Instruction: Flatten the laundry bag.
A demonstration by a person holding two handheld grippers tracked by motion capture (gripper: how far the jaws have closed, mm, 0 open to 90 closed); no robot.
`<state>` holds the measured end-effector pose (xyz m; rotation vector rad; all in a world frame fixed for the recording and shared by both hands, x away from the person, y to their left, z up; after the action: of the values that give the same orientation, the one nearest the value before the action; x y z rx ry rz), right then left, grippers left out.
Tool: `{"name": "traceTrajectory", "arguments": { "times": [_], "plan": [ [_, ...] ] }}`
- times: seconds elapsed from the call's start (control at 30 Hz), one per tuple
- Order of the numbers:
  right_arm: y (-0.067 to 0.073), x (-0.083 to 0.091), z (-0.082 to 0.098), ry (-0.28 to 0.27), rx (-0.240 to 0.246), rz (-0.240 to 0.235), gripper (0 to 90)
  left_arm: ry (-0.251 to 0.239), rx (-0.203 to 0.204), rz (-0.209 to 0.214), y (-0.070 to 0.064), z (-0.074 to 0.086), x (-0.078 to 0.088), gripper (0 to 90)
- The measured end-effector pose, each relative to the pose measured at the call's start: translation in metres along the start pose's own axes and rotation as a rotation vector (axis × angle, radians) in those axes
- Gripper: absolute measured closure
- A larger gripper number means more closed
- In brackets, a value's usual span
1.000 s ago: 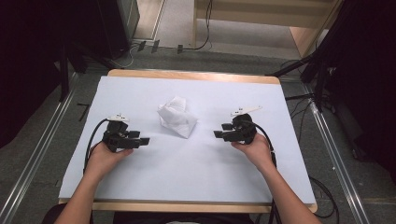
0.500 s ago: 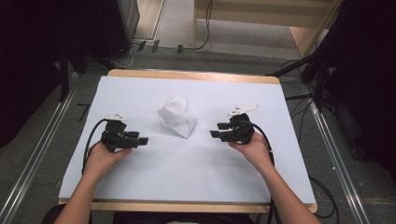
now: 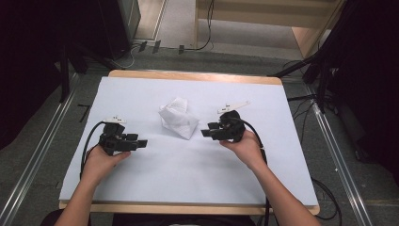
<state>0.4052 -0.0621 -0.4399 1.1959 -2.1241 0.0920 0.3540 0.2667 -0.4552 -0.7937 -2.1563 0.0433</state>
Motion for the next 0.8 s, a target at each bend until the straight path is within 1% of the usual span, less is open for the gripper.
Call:
{"name": "traceTrajectory", "arguments": {
  "times": [0.07, 0.2, 0.27, 0.3, 0.4, 0.5, 0.57, 0.63, 0.67, 0.7, 0.73, 0.8],
  "plan": [
    [0.004, -0.005, -0.005, 0.006, 0.005, -0.010, 56.8, 0.000, -0.003, -0.001, 0.000, 0.001, 0.001, 42.7],
    [0.010, -0.016, -0.015, 0.003, 0.038, -0.025, 56.6, 0.001, -0.001, -0.008, 0.000, 0.003, 0.003, 43.1],
    [0.011, -0.017, -0.018, 0.005, 0.042, -0.028, 56.6, 0.001, -0.001, -0.009, 0.000, 0.003, 0.004, 43.1],
    [0.014, -0.020, -0.023, 0.001, 0.049, -0.032, 56.7, 0.000, 0.000, -0.013, 0.001, 0.004, 0.005, 43.1],
    [0.017, -0.024, -0.033, -0.002, 0.065, -0.030, 56.7, 0.000, -0.001, -0.018, 0.001, 0.006, 0.006, 43.0],
    [0.017, -0.029, -0.042, 0.000, 0.070, -0.032, 56.7, 0.000, 0.000, -0.022, 0.001, 0.008, 0.008, 43.0],
    [0.016, -0.034, -0.048, 0.005, 0.063, -0.035, 56.6, -0.003, -0.002, -0.023, 0.001, 0.009, 0.009, 43.0],
    [0.016, -0.035, -0.050, 0.007, 0.062, -0.034, 56.6, -0.003, 0.000, -0.026, 0.001, 0.010, 0.010, 43.0],
    [0.017, -0.040, -0.055, 0.006, 0.072, -0.032, 56.3, -0.005, -0.002, -0.025, 0.001, 0.010, 0.010, 43.0],
    [0.017, -0.040, -0.055, 0.006, 0.072, -0.032, 56.3, -0.006, 0.000, -0.026, 0.001, 0.011, 0.010, 43.0],
    [0.018, -0.045, -0.059, 0.016, 0.078, -0.035, 55.6, -0.006, 0.000, -0.032, 0.001, 0.012, 0.012, 43.0],
    [0.019, -0.050, -0.064, 0.017, 0.100, -0.027, 54.4, -0.008, 0.002, -0.035, 0.002, 0.013, 0.013, 43.0]
  ]
}}
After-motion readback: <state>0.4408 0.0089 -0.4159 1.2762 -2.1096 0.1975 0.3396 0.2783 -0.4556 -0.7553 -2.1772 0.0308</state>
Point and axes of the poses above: each handheld gripper's, and its own axes: x roughly backward along the jaws, z roughly out of its underside, y roughly to its left, the point moved 4 cm from there along -x, roughly forward along the jaws, and after that the axes turned 3 degrees about -y, right-handed, at the moved point
